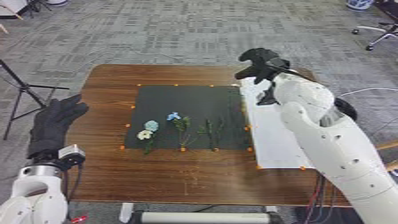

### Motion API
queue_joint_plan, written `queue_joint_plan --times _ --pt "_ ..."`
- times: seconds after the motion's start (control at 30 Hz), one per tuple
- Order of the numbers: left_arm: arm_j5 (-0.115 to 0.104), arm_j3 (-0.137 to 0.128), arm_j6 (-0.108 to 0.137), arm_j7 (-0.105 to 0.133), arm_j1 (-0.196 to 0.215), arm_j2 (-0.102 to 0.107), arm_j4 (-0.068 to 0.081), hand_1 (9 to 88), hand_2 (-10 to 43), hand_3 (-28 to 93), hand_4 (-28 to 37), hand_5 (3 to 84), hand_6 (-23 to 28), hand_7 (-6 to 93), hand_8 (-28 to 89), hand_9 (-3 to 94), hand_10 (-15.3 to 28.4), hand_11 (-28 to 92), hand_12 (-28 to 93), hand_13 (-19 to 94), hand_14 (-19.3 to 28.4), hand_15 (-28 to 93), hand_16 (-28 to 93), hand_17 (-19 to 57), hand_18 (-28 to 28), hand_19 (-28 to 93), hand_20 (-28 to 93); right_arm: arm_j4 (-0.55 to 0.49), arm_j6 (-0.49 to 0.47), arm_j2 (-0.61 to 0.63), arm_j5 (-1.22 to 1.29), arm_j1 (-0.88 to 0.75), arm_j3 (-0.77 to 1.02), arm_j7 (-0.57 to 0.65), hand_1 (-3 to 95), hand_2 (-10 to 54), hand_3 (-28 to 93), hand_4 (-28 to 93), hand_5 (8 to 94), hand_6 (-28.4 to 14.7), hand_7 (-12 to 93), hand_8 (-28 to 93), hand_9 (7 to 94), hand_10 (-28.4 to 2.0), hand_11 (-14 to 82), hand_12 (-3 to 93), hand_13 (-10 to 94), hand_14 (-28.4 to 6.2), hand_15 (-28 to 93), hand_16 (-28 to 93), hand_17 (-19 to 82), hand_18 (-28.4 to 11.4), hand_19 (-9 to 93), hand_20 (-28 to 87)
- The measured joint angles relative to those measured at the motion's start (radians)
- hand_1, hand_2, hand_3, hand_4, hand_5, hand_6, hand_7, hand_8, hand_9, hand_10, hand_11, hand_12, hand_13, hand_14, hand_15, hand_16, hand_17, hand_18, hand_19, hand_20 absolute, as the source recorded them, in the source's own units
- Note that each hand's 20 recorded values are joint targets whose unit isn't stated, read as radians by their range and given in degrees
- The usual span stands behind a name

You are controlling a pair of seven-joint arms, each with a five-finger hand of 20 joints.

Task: Arrange flowers

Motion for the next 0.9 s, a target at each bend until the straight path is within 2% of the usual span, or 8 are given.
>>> queue_joint_plan --times 0.23,0.53,0.67,0.73,0.8,0.9 --pt "0.003 -0.002 -0.005 -0.001 0.002 -0.001 0.001 17.9 11.6 68 -28.3 52.7 2.9 16.8 -6 50.1 15.3 26 16 40 18.9 23 2 6.3 12.8 12 18 0.027 0.006 0.051 -0.033 -0.131 0.096 0.019 31.5 -9.5 68 -15 51.0 -3.2 10 -6 50.0 -16.3 6.7 17.2 63 -14.8 50 25 30 -23.2 70 52" --pt "0.003 -0.006 -0.014 0.001 0.013 -0.009 0.000 17.9 11.5 68 -28.3 52.7 2.9 16.9 -6 50.1 15.4 26 16 40 18.9 23 2 6.4 12.8 12 18 0.057 0.038 0.056 -0.077 -0.237 0.130 0.025 35.8 -9.5 68 -16 53.1 -2.6 12 -7 52.2 -15.8 8.1 17.5 65 -13.6 51 26 31 -22.6 71 53" --pt "0.004 -0.007 -0.016 0.002 0.013 -0.012 0.000 18.0 11.5 67 -28.3 52.6 2.8 16.9 -6 50.1 15.3 26 16 40 18.9 23 2 6.4 12.8 12 18 0.068 0.060 0.058 -0.084 -0.253 0.132 0.035 45.7 -9.5 69 -18 59.8 -2.0 15 -8 59.1 -14.0 12.0 16.7 69 -11.4 50 26 34 -21.1 72 53" --pt "0.004 -0.008 -0.016 0.002 0.013 -0.014 0.000 17.9 11.5 68 -28.3 52.5 2.8 16.8 -6 50.1 15.4 26 16 40 18.9 23 2 6.4 12.8 12 18 0.074 0.089 0.060 -0.084 -0.257 0.130 0.039 52.4 -9.0 66 -19 63.6 -2.1 16 0 63.3 -13.3 14.1 16.4 71 -10.3 49 28 36 -20.4 72 53" --pt "0.004 -0.010 -0.016 0.002 0.014 -0.015 -0.001 17.9 11.5 68 -28.3 52.5 2.8 16.8 -6 50.1 15.3 26 16 40 18.9 23 2 6.5 12.8 12 18 0.083 0.132 0.062 -0.084 -0.258 0.125 0.041 60.5 -8.0 59 -18 68.4 -2.1 15 6 69.0 -12.5 11.0 22.9 73 -8.4 46 35 38 -19.4 73 54" --pt "0.004 -0.012 -0.016 0.003 0.016 -0.017 -0.002 18.0 11.6 67 -28.3 52.5 2.8 16.8 -6 50.1 15.3 26 16 40 19.0 23 2 6.6 12.9 12 18 0.097 0.208 0.069 -0.085 -0.260 0.111 0.040 66.8 -6.6 55 -16 74.0 -1.4 16 8 76.9 -11.8 5.3 31.3 76 -6.2 44 39 41 -17.9 73 55"
